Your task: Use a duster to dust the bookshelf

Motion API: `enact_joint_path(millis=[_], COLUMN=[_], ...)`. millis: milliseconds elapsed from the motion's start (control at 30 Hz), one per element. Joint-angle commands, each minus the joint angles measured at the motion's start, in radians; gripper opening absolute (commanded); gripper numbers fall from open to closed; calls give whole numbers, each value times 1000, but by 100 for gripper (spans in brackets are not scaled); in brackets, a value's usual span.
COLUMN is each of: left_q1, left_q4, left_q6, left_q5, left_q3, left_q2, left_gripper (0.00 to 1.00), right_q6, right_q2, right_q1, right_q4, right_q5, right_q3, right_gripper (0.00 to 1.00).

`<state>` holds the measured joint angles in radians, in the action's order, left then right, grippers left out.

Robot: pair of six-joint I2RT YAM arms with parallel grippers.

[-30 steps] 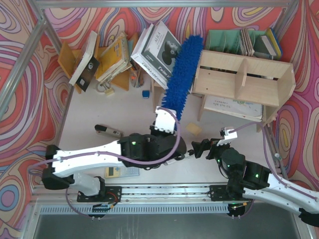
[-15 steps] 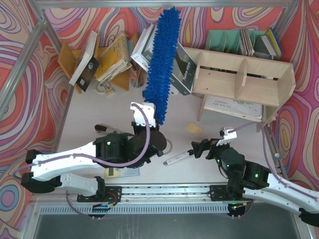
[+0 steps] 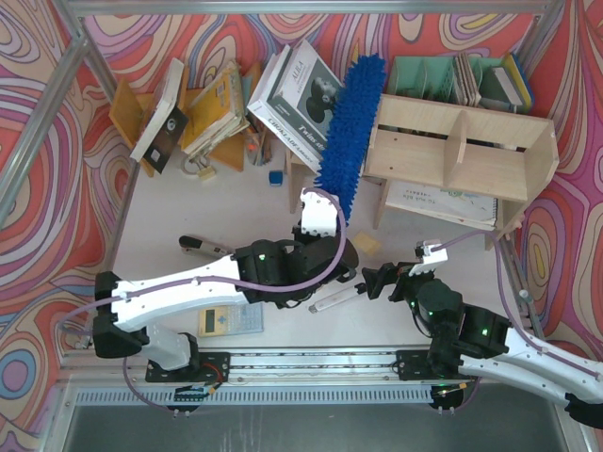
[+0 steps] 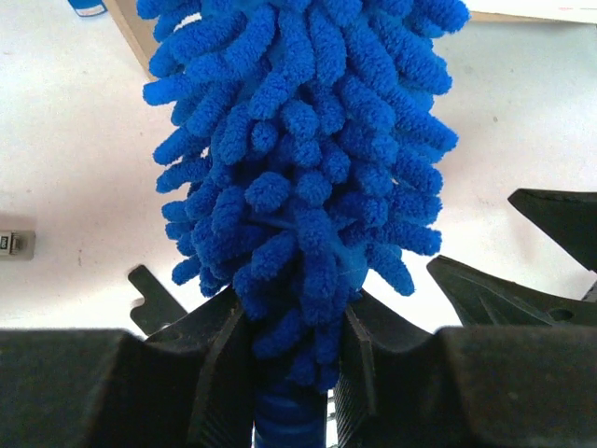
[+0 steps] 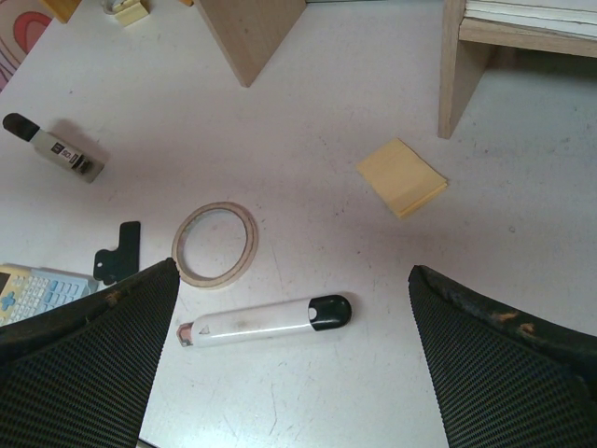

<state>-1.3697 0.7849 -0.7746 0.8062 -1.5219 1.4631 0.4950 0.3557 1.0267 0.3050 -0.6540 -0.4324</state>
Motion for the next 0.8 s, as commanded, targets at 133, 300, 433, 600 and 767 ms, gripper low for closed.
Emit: enact_joint_path(millis=[133,300,433,600,767], left_q1=[11,11,12,10,12], left_q4=[40,25,14,-35,-32], left_q6=[18,42,42,43,25], left_q5=[34,102,152,136,79], left_q3=[-68,-47,-22,26,32], left_q2=[-41,-116,-173,-210,-160], left_gripper=[0,0,0,0,0], right_q6=[3,3,4,4,5], right_q2=[-3,-6,-8,-8,-8], right_q1=[-1,-1,-1,0,-1], right_q4=[-4,-4,-4,-4,-3], right_q5=[-17,-18,-16,-19,-19], right_q3=[0,1,1,0,1], right_gripper=[98,98,98,98,98])
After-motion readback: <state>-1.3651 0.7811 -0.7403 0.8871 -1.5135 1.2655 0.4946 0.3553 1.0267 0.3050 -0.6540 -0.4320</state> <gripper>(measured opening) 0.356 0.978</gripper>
